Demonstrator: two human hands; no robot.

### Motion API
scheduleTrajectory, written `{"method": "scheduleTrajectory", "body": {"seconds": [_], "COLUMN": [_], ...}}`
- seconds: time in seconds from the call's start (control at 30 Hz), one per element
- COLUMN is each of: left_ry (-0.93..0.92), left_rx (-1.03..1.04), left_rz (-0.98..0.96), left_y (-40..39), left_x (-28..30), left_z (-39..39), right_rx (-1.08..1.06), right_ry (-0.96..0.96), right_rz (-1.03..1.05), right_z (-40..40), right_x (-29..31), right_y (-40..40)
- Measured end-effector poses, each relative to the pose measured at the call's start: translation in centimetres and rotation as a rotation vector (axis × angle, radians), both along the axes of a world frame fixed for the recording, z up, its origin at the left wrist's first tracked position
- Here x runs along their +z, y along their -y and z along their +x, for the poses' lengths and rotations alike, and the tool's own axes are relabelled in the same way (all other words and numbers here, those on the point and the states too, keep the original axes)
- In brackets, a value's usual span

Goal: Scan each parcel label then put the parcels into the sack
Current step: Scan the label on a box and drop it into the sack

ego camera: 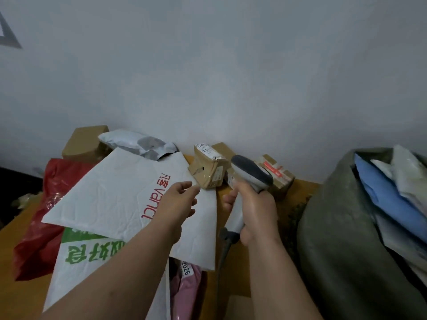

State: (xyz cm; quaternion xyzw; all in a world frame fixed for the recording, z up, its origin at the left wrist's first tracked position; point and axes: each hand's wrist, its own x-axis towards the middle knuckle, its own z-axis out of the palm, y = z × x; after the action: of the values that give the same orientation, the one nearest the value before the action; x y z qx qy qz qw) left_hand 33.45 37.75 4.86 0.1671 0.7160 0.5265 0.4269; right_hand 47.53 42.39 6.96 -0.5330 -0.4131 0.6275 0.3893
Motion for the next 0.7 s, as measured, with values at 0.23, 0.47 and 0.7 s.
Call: {"method": "scheduleTrajectory", "body": {"seconds": [0.23,0.47,0.7], "left_ry": [0.069,-0.001,-0.091], "left_rx": [0.016,0.180,0.123], "left_rz": [-0.029,-0.209,-0.316], "left_y": [-10.6,-18.9,-20.9], "left_x": [-2.6,-7.2,-10.1], "left_z": [-1.8,-4.4,-4.9], "right_rx": [-0.065,-0.057,-0.051], "right_ry": [-0.004,0.096,0.095], "right_rz": [-0.009,-0.030,-0.110], "right_z": [-1.6,-2.7,-4.0], "right_x": [-4.4,-8.5,-10.8], "right_y": [-3.9,-7.5,-8.5]}}
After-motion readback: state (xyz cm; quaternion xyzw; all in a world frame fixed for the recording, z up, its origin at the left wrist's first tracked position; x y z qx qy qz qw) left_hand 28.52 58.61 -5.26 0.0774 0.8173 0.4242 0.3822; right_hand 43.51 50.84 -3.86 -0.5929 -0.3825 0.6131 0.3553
